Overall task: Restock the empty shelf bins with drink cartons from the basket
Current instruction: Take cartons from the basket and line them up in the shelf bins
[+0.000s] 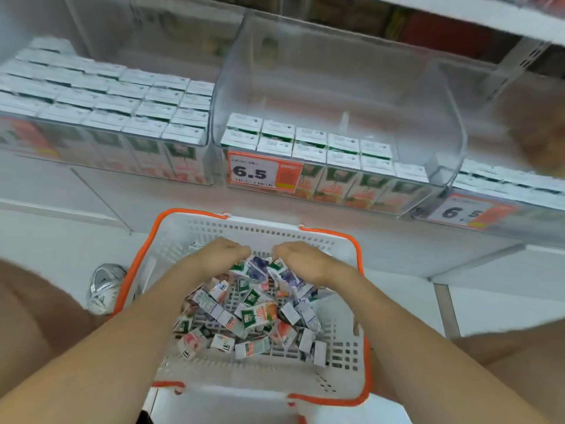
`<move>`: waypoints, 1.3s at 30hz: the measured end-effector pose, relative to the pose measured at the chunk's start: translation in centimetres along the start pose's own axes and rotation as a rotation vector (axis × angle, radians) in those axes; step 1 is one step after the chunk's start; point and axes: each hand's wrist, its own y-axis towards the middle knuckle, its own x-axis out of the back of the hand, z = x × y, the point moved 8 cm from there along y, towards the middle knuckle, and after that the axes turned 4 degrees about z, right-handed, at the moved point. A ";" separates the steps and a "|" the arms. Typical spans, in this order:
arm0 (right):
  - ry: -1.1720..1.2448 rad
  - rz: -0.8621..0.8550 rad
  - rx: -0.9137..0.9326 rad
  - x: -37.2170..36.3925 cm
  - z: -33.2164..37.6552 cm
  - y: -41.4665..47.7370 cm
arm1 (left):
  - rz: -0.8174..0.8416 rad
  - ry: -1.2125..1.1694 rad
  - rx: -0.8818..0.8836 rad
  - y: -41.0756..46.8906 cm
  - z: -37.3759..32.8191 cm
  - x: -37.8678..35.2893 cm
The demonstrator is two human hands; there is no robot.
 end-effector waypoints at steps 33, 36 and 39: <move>0.185 -1.180 0.273 28.6 -1.6 -29.9 | -0.380 0.112 -0.818 -15.4 -40.8 -6.8; 0.035 -1.186 0.249 31.8 -3.1 -28.6 | -0.438 0.238 -0.879 -13.4 -44.6 -7.9; 0.059 -1.272 0.216 33.8 -5.9 -27.2 | -0.498 0.372 -0.903 -10.5 -47.0 -8.2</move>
